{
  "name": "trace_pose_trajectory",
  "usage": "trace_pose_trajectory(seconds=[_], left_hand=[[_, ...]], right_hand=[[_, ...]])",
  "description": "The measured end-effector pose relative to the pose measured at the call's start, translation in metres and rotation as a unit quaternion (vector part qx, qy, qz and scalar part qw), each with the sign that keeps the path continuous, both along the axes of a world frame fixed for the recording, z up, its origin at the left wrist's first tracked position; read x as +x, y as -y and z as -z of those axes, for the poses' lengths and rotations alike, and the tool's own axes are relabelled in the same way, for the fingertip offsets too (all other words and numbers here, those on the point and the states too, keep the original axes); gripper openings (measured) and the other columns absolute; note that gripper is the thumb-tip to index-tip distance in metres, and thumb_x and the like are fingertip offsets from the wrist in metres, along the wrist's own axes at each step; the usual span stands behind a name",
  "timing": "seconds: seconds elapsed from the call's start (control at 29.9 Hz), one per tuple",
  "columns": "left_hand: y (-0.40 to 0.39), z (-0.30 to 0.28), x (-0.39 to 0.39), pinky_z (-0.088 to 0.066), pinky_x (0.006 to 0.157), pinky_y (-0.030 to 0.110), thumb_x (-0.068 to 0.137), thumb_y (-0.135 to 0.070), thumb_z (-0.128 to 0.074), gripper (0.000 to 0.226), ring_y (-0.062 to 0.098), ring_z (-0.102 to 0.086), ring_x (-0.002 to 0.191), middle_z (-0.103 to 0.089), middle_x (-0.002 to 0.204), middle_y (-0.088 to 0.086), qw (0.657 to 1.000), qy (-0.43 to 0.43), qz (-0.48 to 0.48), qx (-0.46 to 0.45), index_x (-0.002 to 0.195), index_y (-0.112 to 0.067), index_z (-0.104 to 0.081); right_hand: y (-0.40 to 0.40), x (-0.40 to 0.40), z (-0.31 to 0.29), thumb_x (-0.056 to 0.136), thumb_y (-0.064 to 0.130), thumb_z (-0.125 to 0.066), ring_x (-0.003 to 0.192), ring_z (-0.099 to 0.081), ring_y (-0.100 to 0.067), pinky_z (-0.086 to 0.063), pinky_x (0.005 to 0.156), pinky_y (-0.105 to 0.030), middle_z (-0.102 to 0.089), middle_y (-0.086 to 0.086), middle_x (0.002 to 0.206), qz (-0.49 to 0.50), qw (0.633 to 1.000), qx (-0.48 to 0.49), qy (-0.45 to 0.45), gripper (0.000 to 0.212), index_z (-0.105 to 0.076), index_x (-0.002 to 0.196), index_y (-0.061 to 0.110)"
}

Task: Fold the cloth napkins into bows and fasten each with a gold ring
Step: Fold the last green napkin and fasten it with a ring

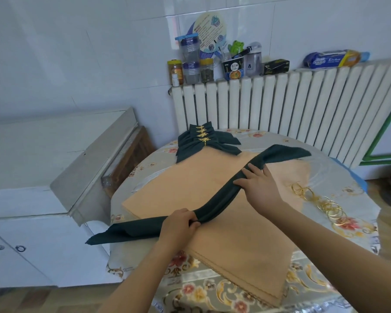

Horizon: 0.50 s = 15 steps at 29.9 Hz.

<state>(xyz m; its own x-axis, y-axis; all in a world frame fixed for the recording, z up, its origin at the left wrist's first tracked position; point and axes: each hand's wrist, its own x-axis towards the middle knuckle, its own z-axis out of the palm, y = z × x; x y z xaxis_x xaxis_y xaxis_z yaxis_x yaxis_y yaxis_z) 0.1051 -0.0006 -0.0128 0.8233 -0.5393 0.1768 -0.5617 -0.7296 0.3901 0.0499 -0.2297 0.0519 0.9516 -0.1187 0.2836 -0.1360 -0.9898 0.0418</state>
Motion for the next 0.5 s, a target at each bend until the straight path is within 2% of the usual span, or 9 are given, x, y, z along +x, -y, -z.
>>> trace_pose_trajectory(seconds=[0.13,0.2,0.27,0.3,0.43,0.5], left_hand=[[0.007,-0.001,-0.011,-0.04,0.072,0.023,0.091,-0.032,-0.056,0.015,0.006,-0.05,0.086,-0.058,0.09,-0.011,1.0,-0.006,0.025,-0.002,0.089,-0.021,-0.066],[0.01,-0.001,-0.017,-0.041,0.074,0.023,0.092,-0.032,-0.056,0.016,0.006,-0.051,0.089,-0.059,0.092,-0.01,0.999,-0.002,0.036,-0.003,0.091,-0.021,-0.067],[0.013,0.001,-0.021,-0.04,0.076,0.023,0.092,-0.032,-0.055,0.016,0.006,-0.05,0.091,-0.059,0.093,-0.01,0.999,0.003,0.048,-0.001,0.093,-0.021,-0.067],[0.016,0.002,-0.026,-0.039,0.076,0.023,0.092,-0.032,-0.055,0.016,0.006,-0.05,0.092,-0.058,0.093,-0.011,0.998,0.004,0.058,0.003,0.093,-0.021,-0.067],[0.023,0.004,-0.037,-0.04,0.077,0.022,0.092,-0.033,-0.054,0.015,0.005,-0.049,0.095,-0.056,0.093,-0.015,0.997,0.011,0.077,0.011,0.093,-0.023,-0.065],[0.026,0.006,-0.041,-0.04,0.077,0.022,0.092,-0.032,-0.054,0.014,0.005,-0.049,0.096,-0.054,0.093,-0.015,0.997,0.02,0.076,0.011,0.094,-0.023,-0.064]], right_hand=[[0.012,-0.03,0.012,0.1,0.014,-0.035,0.144,-0.015,-0.027,0.001,0.116,-0.047,-0.037,-0.008,0.149,0.036,0.999,-0.025,-0.012,0.043,-0.048,0.135,0.036],[0.016,-0.048,0.024,0.095,0.009,-0.045,0.141,-0.026,-0.032,-0.006,0.115,-0.051,-0.047,-0.014,0.141,0.039,0.999,-0.02,-0.023,0.043,-0.056,0.129,0.032],[0.021,-0.066,0.038,0.083,0.003,-0.062,0.13,-0.043,-0.039,-0.019,0.111,-0.057,-0.061,-0.02,0.123,0.051,0.998,-0.009,-0.022,0.041,-0.068,0.114,0.029],[0.025,-0.078,0.041,0.081,0.004,-0.065,0.128,-0.045,-0.039,-0.021,0.11,-0.058,-0.063,-0.02,0.12,0.063,0.998,-0.012,-0.023,0.041,-0.068,0.113,0.029],[0.028,-0.109,0.054,0.097,0.015,-0.041,0.144,-0.015,-0.03,0.002,0.116,-0.049,-0.038,-0.012,0.147,0.087,0.993,-0.014,-0.075,0.048,-0.041,0.14,0.034],[0.027,-0.12,0.054,0.098,0.015,-0.035,0.145,-0.008,-0.027,0.005,0.116,-0.05,-0.031,-0.008,0.151,0.103,0.989,-0.011,-0.104,0.05,-0.034,0.143,0.037]])
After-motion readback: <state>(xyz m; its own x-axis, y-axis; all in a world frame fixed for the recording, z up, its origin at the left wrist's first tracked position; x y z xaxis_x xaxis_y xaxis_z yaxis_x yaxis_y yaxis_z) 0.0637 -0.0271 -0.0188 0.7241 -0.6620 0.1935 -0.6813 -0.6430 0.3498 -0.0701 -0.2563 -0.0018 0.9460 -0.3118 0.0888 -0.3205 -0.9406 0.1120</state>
